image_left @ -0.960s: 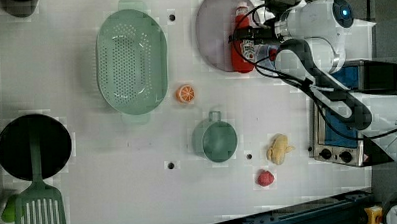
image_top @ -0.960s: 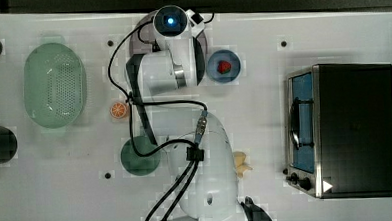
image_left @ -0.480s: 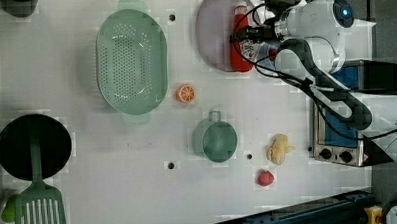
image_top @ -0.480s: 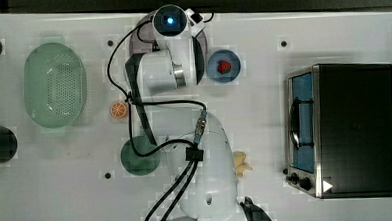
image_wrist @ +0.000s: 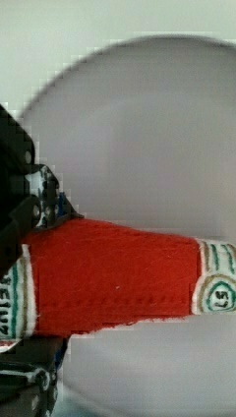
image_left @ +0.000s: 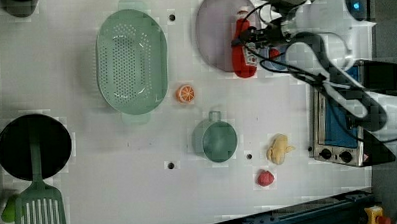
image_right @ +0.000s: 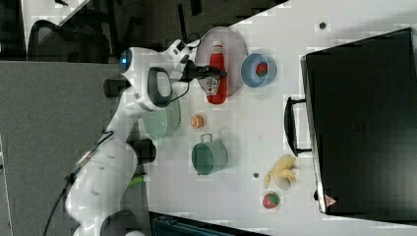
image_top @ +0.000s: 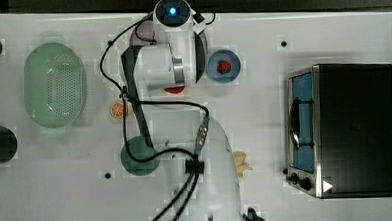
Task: Pick ketchup from plate and place it on table.
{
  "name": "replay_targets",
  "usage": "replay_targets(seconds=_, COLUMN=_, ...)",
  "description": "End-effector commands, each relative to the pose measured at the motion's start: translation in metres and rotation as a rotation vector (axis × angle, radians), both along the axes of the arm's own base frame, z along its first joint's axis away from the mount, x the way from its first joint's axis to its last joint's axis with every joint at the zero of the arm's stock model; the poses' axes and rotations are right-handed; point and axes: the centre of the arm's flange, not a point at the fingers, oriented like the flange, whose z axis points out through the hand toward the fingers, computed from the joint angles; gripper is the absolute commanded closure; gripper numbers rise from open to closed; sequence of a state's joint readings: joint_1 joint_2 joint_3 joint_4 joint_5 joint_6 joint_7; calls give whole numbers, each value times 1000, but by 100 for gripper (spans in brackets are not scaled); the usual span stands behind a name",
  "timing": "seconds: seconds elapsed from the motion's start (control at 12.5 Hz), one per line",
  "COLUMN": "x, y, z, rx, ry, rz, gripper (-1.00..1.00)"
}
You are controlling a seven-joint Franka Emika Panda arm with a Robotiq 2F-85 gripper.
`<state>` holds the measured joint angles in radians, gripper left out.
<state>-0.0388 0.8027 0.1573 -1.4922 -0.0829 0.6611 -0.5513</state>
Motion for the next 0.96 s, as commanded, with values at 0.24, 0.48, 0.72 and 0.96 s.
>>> replay_targets(seconds=0.24, x=4, y=-44, z=209, rx=-5, ry=-198, rz=-44, gripper=-18)
replay_targets(seconds=0.48, x=-39, y=-67, z=239, rx=-31, ry=-163, rz=-72, gripper=-18)
replay_targets(seconds=0.72, x=-92, y=-84, z=241, rx=-57, ry=-119, rz=-99, gripper=-18)
replay_targets(seconds=0.96, x=-143, y=-94, z=225, rx=-78, ry=-57, rz=-123, gripper=-18)
